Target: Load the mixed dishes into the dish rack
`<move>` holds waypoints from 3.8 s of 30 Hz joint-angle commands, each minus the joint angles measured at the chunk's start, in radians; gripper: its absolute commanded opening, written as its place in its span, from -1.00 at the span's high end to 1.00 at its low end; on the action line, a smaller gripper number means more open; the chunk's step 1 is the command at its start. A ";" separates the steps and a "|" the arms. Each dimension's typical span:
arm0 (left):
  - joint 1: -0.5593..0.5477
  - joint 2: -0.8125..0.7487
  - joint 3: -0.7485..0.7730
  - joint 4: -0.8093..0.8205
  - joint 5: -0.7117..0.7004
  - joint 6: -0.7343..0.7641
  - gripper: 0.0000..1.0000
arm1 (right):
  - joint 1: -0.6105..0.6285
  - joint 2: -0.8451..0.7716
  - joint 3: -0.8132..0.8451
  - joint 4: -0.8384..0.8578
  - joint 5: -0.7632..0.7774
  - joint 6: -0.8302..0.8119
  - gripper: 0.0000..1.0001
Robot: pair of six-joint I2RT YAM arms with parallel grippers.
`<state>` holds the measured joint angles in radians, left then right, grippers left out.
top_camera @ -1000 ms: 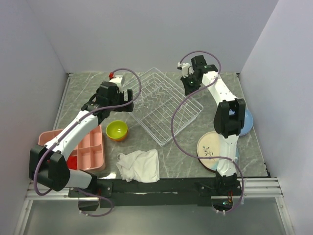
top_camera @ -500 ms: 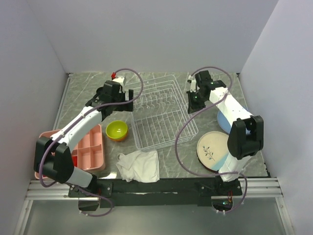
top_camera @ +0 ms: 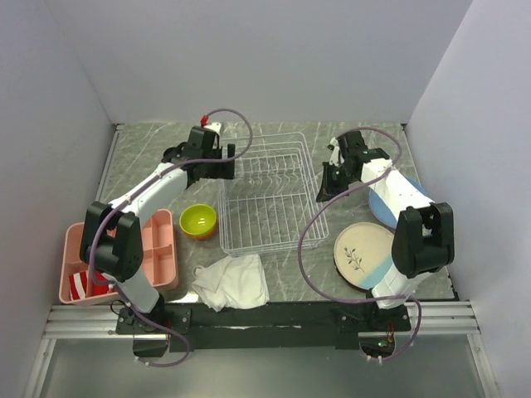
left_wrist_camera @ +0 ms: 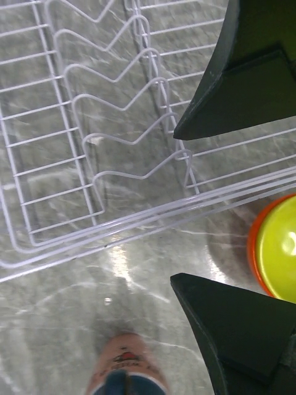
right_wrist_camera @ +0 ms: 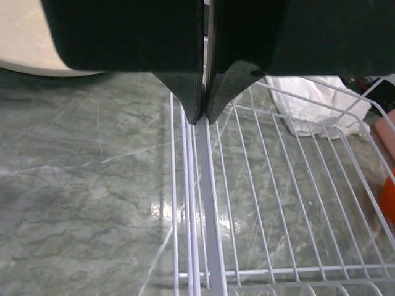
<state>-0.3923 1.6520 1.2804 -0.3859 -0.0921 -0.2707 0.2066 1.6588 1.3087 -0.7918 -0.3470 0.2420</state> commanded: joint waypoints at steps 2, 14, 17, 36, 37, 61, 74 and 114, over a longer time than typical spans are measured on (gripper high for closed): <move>-0.003 0.015 0.128 0.007 0.020 0.005 -0.94 | -0.035 -0.083 -0.040 0.035 0.016 0.071 1.00; -0.003 -0.055 0.203 -0.008 -0.015 0.089 -0.93 | -0.033 -0.142 -0.085 0.014 -0.024 0.016 1.00; -0.002 -0.109 0.224 -0.039 -0.031 0.180 -0.93 | -0.032 -0.157 -0.082 0.017 -0.093 -0.036 0.51; 0.414 0.035 0.559 -0.767 0.555 1.054 -0.48 | 0.071 -0.249 0.089 0.071 -0.196 -0.233 -0.53; 0.424 0.067 0.574 -0.783 0.563 1.083 -0.48 | 0.073 -0.234 0.116 0.072 -0.199 -0.233 -0.53; 0.452 0.251 0.536 -0.562 0.526 1.153 -0.26 | 0.106 -0.154 0.161 0.091 -0.168 -0.259 -0.50; 0.438 0.319 0.608 -0.645 0.554 1.186 0.46 | 0.106 -0.131 0.175 0.091 -0.142 -0.274 -0.49; 0.310 -0.096 0.163 0.485 1.275 -0.238 0.98 | 0.099 0.038 0.462 0.327 -0.645 0.025 -0.95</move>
<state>-0.0734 1.5494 1.5124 -0.2653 0.9737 -0.1471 0.3119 1.6974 1.7779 -0.5598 -0.8593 0.2226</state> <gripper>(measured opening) 0.128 0.970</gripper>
